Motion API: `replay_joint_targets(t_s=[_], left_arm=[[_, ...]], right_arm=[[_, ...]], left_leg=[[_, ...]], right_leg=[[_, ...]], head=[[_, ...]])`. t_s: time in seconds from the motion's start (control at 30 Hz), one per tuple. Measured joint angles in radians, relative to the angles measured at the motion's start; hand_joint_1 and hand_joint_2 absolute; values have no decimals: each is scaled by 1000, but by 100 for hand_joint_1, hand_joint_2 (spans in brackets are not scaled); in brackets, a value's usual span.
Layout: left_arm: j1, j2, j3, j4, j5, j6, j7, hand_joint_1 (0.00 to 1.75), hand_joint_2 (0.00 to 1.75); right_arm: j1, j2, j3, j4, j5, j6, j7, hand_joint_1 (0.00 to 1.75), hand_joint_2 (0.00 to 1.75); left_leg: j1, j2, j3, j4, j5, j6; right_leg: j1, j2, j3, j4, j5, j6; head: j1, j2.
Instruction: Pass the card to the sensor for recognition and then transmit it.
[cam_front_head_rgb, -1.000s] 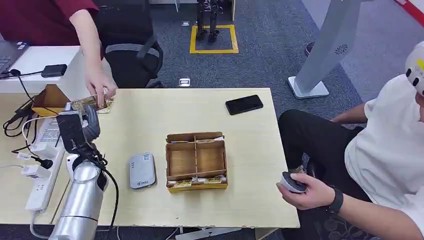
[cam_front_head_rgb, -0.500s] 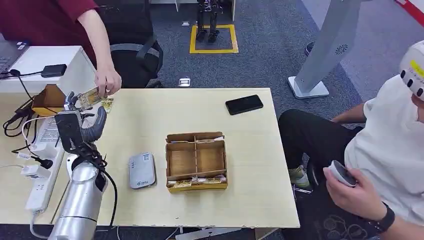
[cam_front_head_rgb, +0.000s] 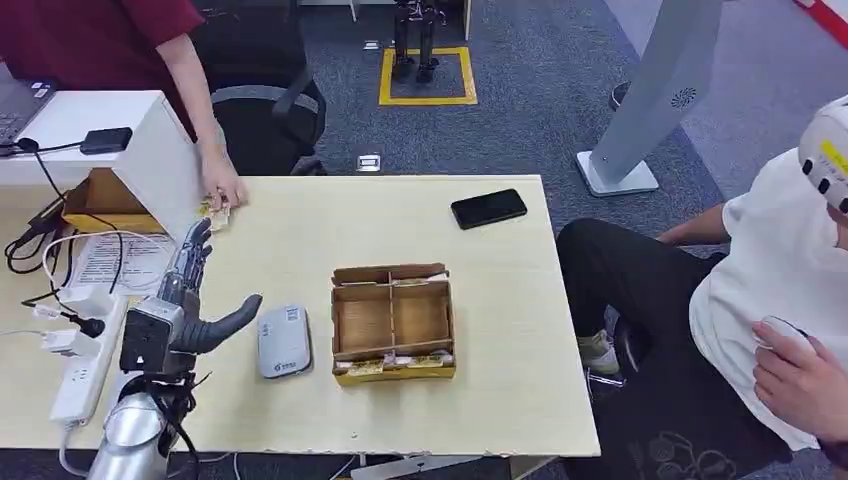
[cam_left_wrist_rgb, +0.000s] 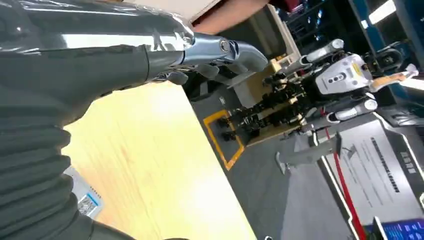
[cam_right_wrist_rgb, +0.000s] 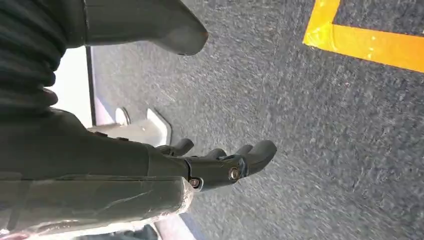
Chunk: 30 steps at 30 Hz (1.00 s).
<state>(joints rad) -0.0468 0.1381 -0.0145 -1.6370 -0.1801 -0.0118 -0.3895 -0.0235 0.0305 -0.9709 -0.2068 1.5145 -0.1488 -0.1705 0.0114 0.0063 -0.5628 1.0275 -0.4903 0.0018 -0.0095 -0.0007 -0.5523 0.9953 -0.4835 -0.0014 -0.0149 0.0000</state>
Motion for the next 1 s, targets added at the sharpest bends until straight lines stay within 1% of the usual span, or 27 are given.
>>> replay_joint_targets(t_s=[0.03,0.07,0.1,0.13,0.17,0.2,0.23,0.27,0.33,0.43,0.47,0.57,0.7,0.83,1.0], left_arm=[[9,5,-4,-18,-9,0,-2,0,175],[23,14,-10,-35,-57,16,-28,0,175],[55,21,-23,-57,-128,48,-62,0,175],[104,29,-51,-103,-279,114,-106,0,175],[148,37,-80,-136,-383,161,-122,0,175],[183,45,-106,-158,-447,193,-122,0,175],[216,56,-144,-178,-507,234,-112,0,175],[255,73,-191,-200,-592,295,-82,0,175],[285,113,-252,-212,-748,381,-9,0,175],[300,160,-340,-209,-968,449,108,0,175],[300,173,-368,-204,-1012,462,138,0,175],[286,198,-438,-178,-1072,465,181,0,175],[246,202,-515,-126,-1106,465,203,0,175],[193,187,-570,-63,-1142,465,229,0,175],[149,158,-603,-10,-1149,465,231,0,175]], right_arm=[[0,0,-1,0,0,0,0,0,175],[0,0,-2,0,-6,0,-2,0,175],[0,0,-5,0,-8,0,-6,0,175],[1,1,-8,0,-12,-1,-9,0,175],[3,2,-12,0,-15,-1,-13,0,175],[6,2,-16,0,-16,-2,-16,0,175],[7,2,-22,0,-16,-4,-18,0,175],[6,2,-28,0,-17,-4,-18,0,175],[6,3,-34,0,-16,-4,-18,0,175],[5,3,-45,-1,-11,1,-18,0,175],[5,3,-48,-1,-8,2,-18,0,175],[4,3,-50,-1,-3,2,-18,0,175],[0,3,-53,-1,4,5,-14,0,175],[-5,3,-54,-1,9,8,-9,0,175],[-7,3,-55,-1,15,11,-8,0,175]], left_leg=[[0,0,0,0,0,0],[0,0,0,0,0,0],[0,1,1,0,0,0],[0,4,2,0,-1,-1],[0,5,3,0,-1,0],[0,4,2,0,-1,0],[0,3,1,0,-1,0],[0,3,1,0,-1,0],[0,3,1,0,-2,0],[0,1,1,0,-2,0],[0,1,1,0,-1,0],[0,1,1,0,-1,0],[0,0,1,0,-1,1],[0,0,1,0,0,1],[0,0,1,0,0,1]], right_leg=[[0,0,0,0,0,0],[0,0,1,0,0,0],[0,1,1,0,0,0],[0,4,1,0,1,-1],[0,4,1,0,0,-1],[0,4,1,0,0,0],[0,3,0,0,0,0],[0,3,0,0,-1,1],[0,3,0,0,-1,1],[0,1,0,0,-1,1],[0,1,1,0,-1,1],[0,1,1,0,-1,1],[0,0,1,0,0,1],[0,0,2,0,0,1],[0,0,1,0,0,1]], head=[[0,0],[1,0],[0,0],[-1,0],[-3,0],[-3,0],[-1,0],[1,0],[1,0],[1,0],[1,0],[1,0],[1,0],[1,0],[1,0]])
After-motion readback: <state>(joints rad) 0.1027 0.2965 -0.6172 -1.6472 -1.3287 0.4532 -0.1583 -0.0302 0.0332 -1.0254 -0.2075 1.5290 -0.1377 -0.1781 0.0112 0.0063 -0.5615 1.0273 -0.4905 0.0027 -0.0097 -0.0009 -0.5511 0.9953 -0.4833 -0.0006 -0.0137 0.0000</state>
